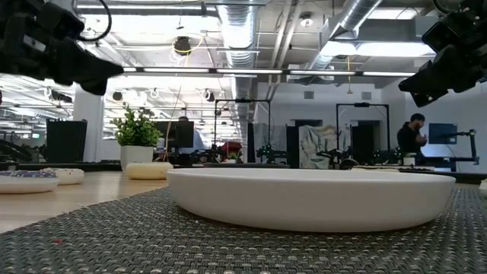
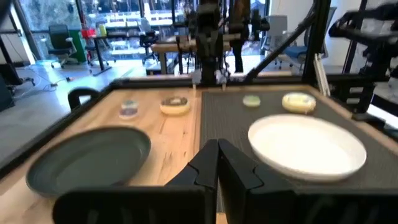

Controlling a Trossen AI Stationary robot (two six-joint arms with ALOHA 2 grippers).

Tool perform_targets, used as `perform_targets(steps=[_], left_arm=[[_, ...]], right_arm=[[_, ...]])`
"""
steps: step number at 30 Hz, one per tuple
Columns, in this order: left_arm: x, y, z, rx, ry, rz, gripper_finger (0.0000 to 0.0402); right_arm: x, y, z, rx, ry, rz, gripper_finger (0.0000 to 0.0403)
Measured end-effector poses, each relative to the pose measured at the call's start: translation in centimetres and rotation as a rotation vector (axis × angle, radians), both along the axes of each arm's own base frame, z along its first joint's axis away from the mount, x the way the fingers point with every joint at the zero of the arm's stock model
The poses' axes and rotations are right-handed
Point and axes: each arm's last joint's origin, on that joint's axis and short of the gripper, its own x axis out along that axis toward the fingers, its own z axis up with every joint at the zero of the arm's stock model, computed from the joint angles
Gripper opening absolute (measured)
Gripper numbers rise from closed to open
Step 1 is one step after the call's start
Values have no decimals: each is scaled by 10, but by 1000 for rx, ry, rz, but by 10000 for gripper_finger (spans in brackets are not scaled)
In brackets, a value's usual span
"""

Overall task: Pick & Place donuts
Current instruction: Put the small white donut on the black plate

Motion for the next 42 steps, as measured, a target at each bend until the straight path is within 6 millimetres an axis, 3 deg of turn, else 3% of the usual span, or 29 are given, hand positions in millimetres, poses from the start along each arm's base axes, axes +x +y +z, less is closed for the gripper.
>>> perform_targets(steps=[11,15,25,31,37,42], left_arm=[[-13,-1,39,-158,216,2,0],[-8,-1,54,-193,259,14,0],[32,1,61,-163,610,185,0],[67,-4,54,-236,812,108,3],[90,-3,48,-171,1067,179,40],[104,-4,42,-169,1175,161,89]], right_arm=[[0,0,0,0,0,0,0],[0,0,0,0,0,0,0],[0,0,0,0,0,0,0],[0,0,0,0,0,0,0],[0,0,0,0,0,0,0],[0,0,0,0,0,0,0]])
